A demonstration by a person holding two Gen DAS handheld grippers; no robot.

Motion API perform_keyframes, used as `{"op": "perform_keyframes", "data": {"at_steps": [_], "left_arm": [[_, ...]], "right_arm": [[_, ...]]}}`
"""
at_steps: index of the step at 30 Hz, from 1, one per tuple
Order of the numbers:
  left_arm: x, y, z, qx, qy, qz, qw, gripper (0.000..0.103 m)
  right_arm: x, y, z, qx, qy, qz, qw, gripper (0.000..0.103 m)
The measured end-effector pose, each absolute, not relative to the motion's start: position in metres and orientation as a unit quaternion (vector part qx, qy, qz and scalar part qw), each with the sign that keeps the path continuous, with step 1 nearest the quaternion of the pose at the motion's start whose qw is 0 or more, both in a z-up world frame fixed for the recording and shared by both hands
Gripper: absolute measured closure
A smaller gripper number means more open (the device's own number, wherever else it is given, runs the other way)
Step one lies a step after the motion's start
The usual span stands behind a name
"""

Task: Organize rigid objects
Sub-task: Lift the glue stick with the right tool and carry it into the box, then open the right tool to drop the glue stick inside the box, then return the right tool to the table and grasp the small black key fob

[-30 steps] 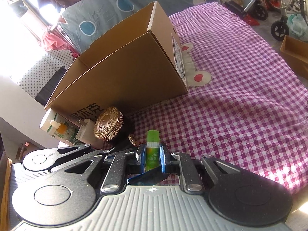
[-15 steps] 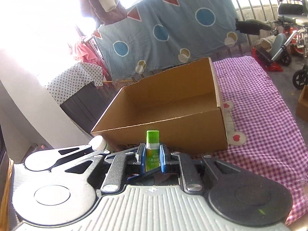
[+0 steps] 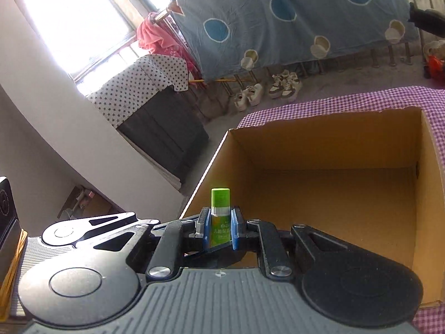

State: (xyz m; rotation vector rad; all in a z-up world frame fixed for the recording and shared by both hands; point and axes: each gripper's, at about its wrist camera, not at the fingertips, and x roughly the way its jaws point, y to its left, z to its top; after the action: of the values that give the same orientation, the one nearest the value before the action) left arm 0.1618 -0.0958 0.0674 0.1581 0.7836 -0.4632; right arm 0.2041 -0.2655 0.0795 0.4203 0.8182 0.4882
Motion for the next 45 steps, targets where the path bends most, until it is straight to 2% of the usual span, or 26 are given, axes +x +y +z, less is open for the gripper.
{"op": "perform_keyframes", "data": {"at_steps": [7,13,21,24,26,28,30,39,45], "left_arm": [[0.217,-0.085,0.041,0.082,0.434,-0.180,0.879,0.065],[0.228,-0.074,0.043,0.080,0.435,-0.162,0.882,0.058],[0.225,-0.072,0.051,0.086,0.423,-0.161,0.887,0.054],[0.221,-0.069,0.056,0.082,0.416,-0.164,0.891,0.054],[0.218,-0.067,0.060,0.078,0.410,-0.167,0.893,0.053],[0.212,-0.064,0.066,0.073,0.401,-0.171,0.897,0.053],[0.201,-0.061,0.074,0.068,0.391,-0.177,0.901,0.052],[0.131,-0.051,0.103,0.058,0.345,-0.230,0.908,0.045],[0.090,-0.056,0.082,0.059,0.358,-0.283,0.888,0.043]], "right_arm": [[0.296,-0.252,0.040,0.230,0.481,0.241,0.811,0.087],[0.345,-0.237,0.000,0.218,0.543,0.230,0.778,0.088],[0.373,-0.225,-0.015,0.186,0.547,0.206,0.790,0.084],[0.371,-0.234,-0.012,0.213,0.537,0.209,0.789,0.081],[0.364,-0.242,-0.005,0.227,0.523,0.211,0.794,0.077],[0.352,-0.253,0.007,0.236,0.505,0.210,0.803,0.068],[0.334,-0.266,0.023,0.243,0.484,0.210,0.814,0.066],[0.191,-0.327,0.096,0.253,0.380,0.208,0.865,0.066],[0.078,-0.350,0.088,0.282,0.340,0.182,0.878,0.066]]}}
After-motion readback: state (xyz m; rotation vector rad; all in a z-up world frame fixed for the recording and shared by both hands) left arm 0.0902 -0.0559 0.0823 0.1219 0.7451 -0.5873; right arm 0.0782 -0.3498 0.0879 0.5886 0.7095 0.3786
